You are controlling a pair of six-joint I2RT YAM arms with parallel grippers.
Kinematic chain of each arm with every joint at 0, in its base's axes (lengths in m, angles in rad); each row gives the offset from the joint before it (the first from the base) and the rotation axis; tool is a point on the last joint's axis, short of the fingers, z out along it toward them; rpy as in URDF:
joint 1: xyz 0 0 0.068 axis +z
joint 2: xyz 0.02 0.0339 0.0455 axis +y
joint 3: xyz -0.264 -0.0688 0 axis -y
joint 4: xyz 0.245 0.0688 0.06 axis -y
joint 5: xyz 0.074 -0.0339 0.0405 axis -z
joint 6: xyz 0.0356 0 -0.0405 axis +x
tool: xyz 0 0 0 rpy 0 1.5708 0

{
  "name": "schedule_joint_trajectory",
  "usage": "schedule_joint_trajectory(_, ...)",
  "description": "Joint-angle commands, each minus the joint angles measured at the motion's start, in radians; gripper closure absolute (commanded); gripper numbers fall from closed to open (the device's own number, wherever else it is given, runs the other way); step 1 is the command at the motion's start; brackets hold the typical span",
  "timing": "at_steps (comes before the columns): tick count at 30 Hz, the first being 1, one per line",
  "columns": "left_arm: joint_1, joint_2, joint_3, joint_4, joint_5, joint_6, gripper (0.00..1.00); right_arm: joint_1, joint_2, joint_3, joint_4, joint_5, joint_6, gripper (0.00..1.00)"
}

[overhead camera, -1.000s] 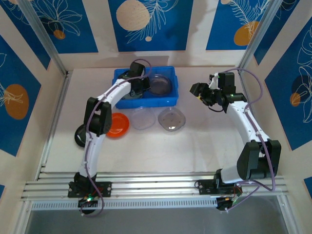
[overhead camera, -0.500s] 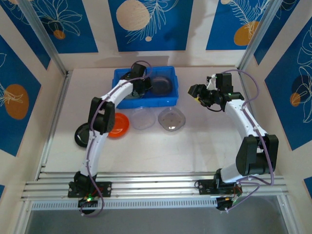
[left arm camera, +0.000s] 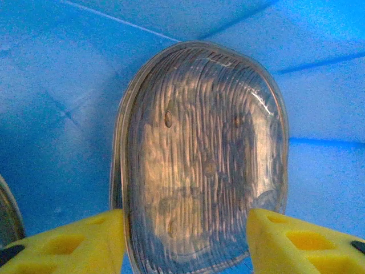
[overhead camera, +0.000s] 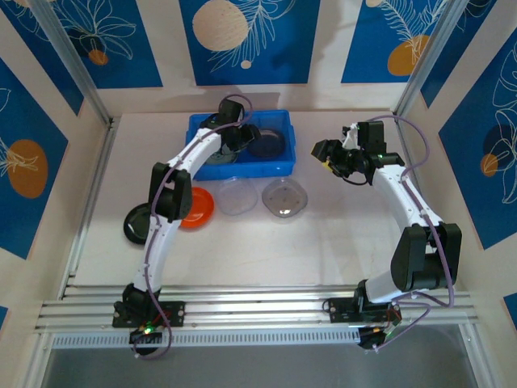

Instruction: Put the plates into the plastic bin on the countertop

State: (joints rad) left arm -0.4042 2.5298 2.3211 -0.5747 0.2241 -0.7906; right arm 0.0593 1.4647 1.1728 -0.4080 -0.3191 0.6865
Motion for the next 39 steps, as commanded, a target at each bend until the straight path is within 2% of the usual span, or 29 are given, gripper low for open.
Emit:
schedule_joint_trajectory(1,-0.001,-0.028,0.034,-0.053,-0.018,0.024,0.43,0.008,0.002,0.037,0.006,-0.026,0.009,0.42)
schedule_joint_trajectory(9,0.002,-0.052,0.038,-0.107,-0.058,0.051,0.46,0.008,0.018,0.050,0.003,-0.037,0.011,0.42)
schedule_joint_trajectory(17,0.001,-0.117,0.037,-0.087,-0.060,0.078,0.49,0.009,0.013,0.038,0.014,-0.026,0.008,0.43)
schedule_joint_trajectory(21,-0.011,-0.182,0.037,-0.060,-0.062,0.129,0.41,0.014,-0.005,0.007,0.023,-0.012,0.014,0.44)
schedule_joint_trajectory(24,-0.028,-0.246,0.025,-0.065,-0.075,0.173,0.31,0.023,-0.035,-0.031,0.036,0.002,0.026,0.45)
schedule_joint_trajectory(25,-0.036,-0.273,0.009,-0.062,-0.078,0.185,0.26,0.030,-0.048,-0.045,0.037,0.010,0.030,0.45)
schedule_joint_trajectory(26,-0.045,-0.300,-0.009,-0.064,-0.085,0.194,0.08,0.037,-0.064,-0.058,0.040,0.022,0.031,0.45)
schedule_joint_trajectory(27,-0.052,-0.320,-0.021,-0.072,-0.086,0.196,0.00,0.042,-0.079,-0.073,0.044,0.032,0.031,0.45)
schedule_joint_trajectory(28,-0.062,-0.343,-0.037,-0.081,-0.087,0.202,0.00,0.046,-0.094,-0.087,0.047,0.043,0.033,0.45)
schedule_joint_trajectory(31,-0.096,-0.449,-0.183,-0.044,-0.080,0.216,0.00,0.056,-0.135,-0.136,0.051,0.066,0.033,0.45)
schedule_joint_trajectory(35,-0.165,-0.699,-0.585,0.226,-0.092,0.265,0.00,0.068,-0.191,-0.229,0.066,0.095,0.031,0.45)
schedule_joint_trajectory(39,-0.182,-0.851,-0.798,0.271,-0.034,0.174,0.00,0.079,-0.238,-0.318,0.088,0.108,0.039,0.45)
